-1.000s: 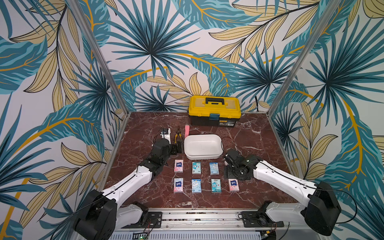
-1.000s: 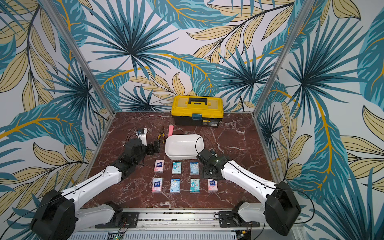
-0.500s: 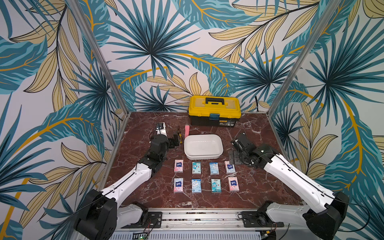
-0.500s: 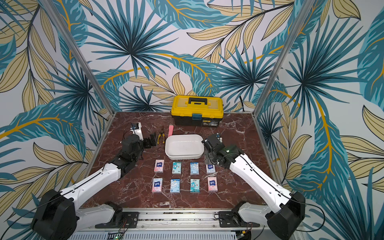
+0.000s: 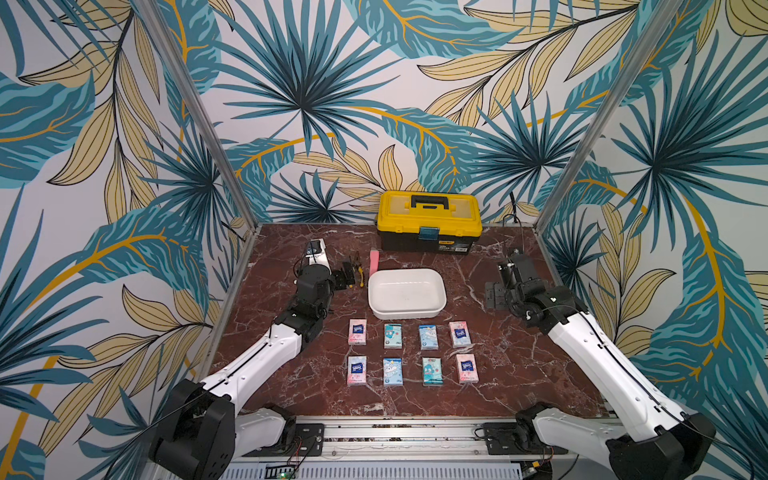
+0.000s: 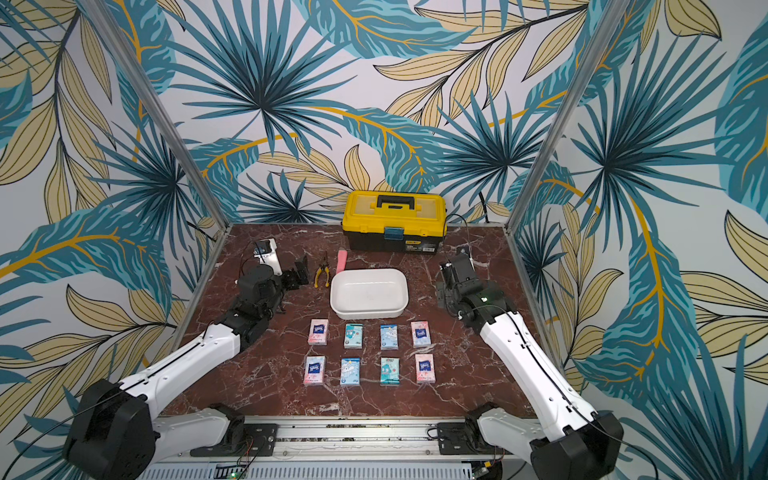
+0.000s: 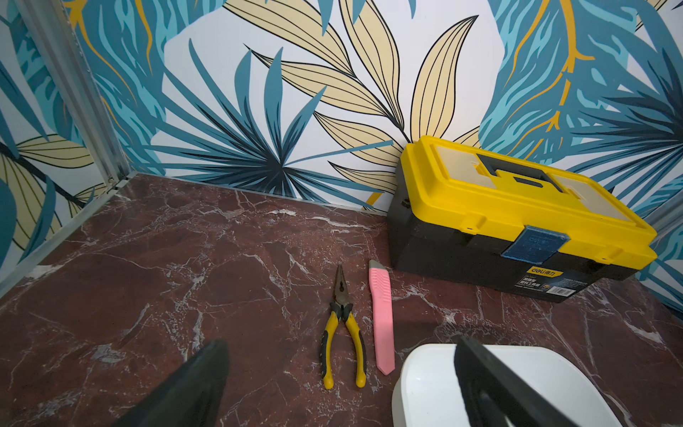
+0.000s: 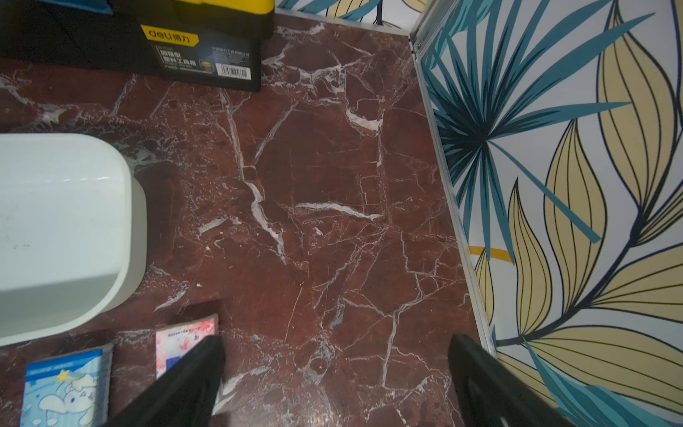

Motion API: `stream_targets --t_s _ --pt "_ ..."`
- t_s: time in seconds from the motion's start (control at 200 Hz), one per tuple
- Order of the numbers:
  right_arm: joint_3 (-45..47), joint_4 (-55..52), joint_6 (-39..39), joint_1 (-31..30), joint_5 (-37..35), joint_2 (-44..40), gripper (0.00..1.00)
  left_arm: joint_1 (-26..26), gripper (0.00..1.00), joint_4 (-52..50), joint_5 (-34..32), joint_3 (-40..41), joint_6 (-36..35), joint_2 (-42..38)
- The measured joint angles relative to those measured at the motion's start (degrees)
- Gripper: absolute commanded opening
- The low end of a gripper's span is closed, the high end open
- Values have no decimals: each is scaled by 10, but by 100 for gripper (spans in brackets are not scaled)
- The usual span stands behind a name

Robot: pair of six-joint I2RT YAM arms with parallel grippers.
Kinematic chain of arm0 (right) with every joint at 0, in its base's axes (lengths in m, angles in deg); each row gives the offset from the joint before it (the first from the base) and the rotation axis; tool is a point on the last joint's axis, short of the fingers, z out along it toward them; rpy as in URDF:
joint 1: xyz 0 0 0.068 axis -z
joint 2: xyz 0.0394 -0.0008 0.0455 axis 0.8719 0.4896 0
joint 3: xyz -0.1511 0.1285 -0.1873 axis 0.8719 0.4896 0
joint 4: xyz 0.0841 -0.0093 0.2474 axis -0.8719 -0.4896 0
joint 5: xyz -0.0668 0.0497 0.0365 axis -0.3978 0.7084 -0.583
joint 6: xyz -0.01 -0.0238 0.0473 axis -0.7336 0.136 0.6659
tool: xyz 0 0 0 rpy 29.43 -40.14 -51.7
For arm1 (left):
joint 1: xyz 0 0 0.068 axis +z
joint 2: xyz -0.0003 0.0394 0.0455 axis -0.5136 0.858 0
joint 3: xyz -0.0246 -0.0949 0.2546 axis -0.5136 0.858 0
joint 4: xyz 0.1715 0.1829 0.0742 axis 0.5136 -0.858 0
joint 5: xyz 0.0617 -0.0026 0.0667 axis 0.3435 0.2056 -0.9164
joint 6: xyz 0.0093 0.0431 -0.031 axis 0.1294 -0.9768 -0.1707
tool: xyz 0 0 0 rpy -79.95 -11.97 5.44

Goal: Take the pocket tissues out of the storage box
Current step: Reset both arms

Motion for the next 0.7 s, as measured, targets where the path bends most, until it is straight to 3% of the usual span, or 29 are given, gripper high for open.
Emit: stream_targets --t_s 0.396,0.701 --pt "183 279 -54 135 106 -23 99 0 100 -24 -7 41 14 -58" --pt "315 515 -83 160 156 31 99 0 100 -41 -24 51 10 -80"
